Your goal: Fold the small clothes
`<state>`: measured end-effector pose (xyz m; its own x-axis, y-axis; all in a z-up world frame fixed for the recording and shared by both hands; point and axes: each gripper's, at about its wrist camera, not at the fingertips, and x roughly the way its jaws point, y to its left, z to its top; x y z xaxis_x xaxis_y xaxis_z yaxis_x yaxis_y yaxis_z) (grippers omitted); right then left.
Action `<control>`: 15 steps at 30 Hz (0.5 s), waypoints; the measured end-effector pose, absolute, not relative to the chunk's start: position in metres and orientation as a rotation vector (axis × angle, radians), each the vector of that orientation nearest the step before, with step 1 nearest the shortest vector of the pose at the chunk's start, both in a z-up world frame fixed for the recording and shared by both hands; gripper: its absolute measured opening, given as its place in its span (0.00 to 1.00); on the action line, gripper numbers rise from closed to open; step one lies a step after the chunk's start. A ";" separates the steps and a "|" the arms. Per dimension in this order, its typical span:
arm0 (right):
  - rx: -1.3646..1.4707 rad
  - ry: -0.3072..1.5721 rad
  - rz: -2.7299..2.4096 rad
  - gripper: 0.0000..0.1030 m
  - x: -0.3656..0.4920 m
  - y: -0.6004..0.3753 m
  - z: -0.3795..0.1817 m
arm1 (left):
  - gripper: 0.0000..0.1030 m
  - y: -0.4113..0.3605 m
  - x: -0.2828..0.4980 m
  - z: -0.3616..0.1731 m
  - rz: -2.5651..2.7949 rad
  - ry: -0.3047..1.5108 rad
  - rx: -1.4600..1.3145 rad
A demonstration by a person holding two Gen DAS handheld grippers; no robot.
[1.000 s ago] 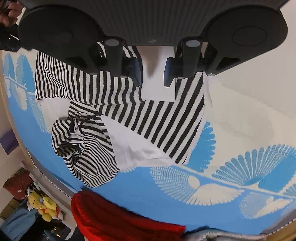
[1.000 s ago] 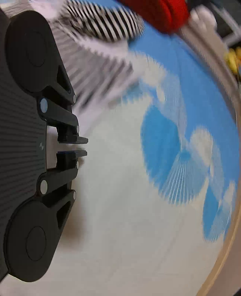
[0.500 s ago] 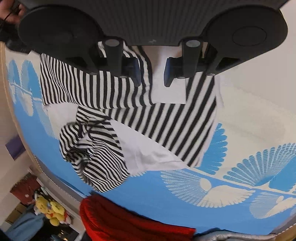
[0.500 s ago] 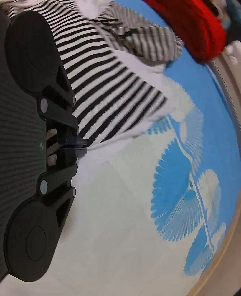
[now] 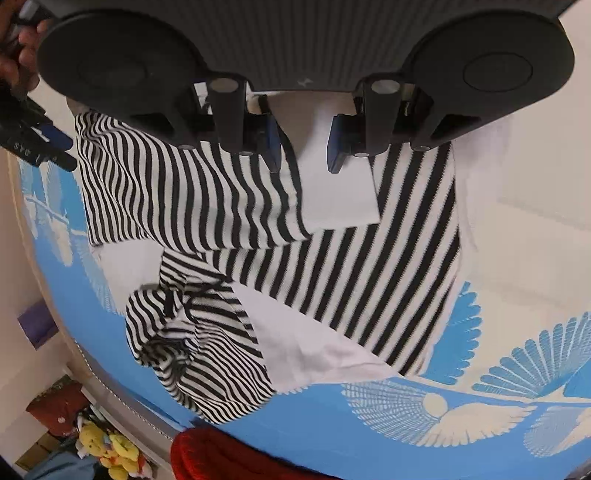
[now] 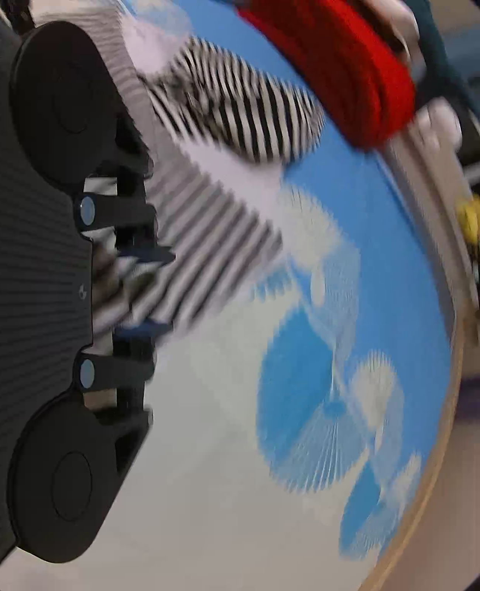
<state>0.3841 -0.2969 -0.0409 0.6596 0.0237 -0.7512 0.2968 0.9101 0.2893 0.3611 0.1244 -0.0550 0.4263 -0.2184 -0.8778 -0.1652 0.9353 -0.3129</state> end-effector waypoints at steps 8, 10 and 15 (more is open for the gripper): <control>0.239 1.078 0.076 0.48 0.386 -0.253 -0.079 | 0.29 0.161 0.367 -0.075 0.065 1.150 -0.547; 0.190 1.082 0.087 0.49 0.383 -0.246 -0.078 | 0.29 0.160 0.368 -0.080 0.057 1.156 -0.559; 0.244 1.072 0.092 0.49 0.383 -0.249 -0.074 | 0.29 0.149 0.371 -0.082 0.062 1.164 -0.487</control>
<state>0.3833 -0.2494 -0.0740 0.4772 0.1929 -0.8574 0.0434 0.9692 0.2423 0.3707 0.1489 -0.0823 0.4065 -0.2006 -0.8914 -0.2943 0.8949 -0.3356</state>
